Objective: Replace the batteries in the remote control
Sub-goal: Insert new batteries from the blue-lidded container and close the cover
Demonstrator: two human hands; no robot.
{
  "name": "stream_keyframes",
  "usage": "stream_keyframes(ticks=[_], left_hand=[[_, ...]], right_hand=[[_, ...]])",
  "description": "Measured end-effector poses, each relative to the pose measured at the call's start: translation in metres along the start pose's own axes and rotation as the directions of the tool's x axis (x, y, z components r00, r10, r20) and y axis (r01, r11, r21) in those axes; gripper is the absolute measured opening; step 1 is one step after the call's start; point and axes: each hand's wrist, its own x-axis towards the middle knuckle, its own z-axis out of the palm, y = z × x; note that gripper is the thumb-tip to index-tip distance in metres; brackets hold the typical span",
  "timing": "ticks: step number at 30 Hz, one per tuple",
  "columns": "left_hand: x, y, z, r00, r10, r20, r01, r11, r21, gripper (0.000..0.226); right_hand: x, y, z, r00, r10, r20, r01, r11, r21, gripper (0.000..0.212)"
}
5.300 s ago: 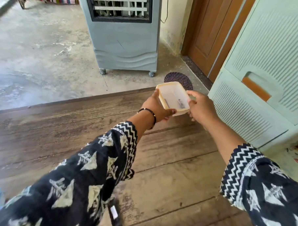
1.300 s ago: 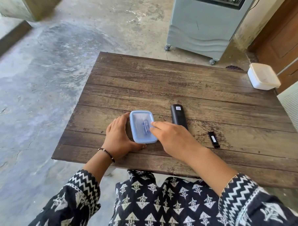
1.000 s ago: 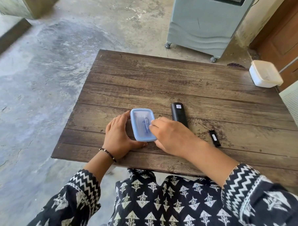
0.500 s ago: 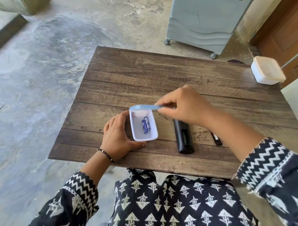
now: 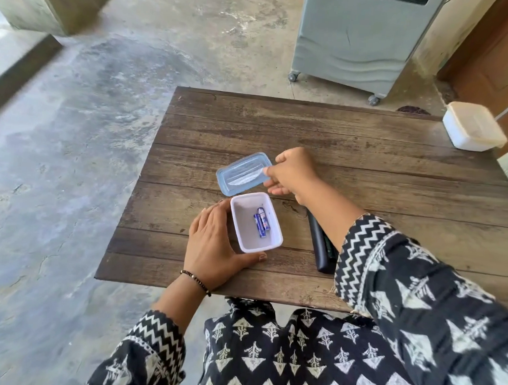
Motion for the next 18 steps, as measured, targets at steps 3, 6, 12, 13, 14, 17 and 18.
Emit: stream_keyframes(ticks=[3,6,12,13,14,17,18], left_hand=[[0.0,0.0,0.001,1.0,0.009,-0.005,-0.009,1.0,0.017,0.109],[0.0,0.0,0.001,1.0,0.021,-0.011,-0.021,0.999,0.033,0.109],[0.0,-0.001,0.003,0.999,0.026,-0.022,-0.025,0.999,0.026,0.107],[0.0,0.0,0.003,0.999,0.026,-0.025,-0.025,0.999,0.023,0.106],[0.0,0.0,0.003,0.999,0.024,-0.028,-0.024,1.0,0.021,0.106],[-0.001,0.0,0.003,0.999,0.018,-0.032,-0.017,1.0,0.019,0.107],[-0.001,0.0,0.003,0.999,0.018,-0.032,-0.017,1.0,0.019,0.107]], right_hand=[[-0.001,0.003,-0.001,0.998,-0.07,0.0,0.068,0.961,-0.267,0.018],[-0.012,-0.001,-0.01,0.928,-0.372,-0.022,0.277,0.726,-0.63,0.008],[-0.062,-0.002,-0.007,0.75,-0.474,0.461,0.626,0.287,-0.725,0.023],[-0.065,0.001,-0.004,0.74,-0.442,0.506,0.624,0.171,-0.762,0.031],[-0.065,0.004,-0.001,0.74,-0.409,0.534,0.616,0.092,-0.783,0.037],[-0.064,0.012,0.003,0.738,-0.372,0.563,0.612,0.017,-0.79,0.042],[-0.064,0.014,0.004,0.734,-0.375,0.566,0.613,0.008,-0.79,0.041]])
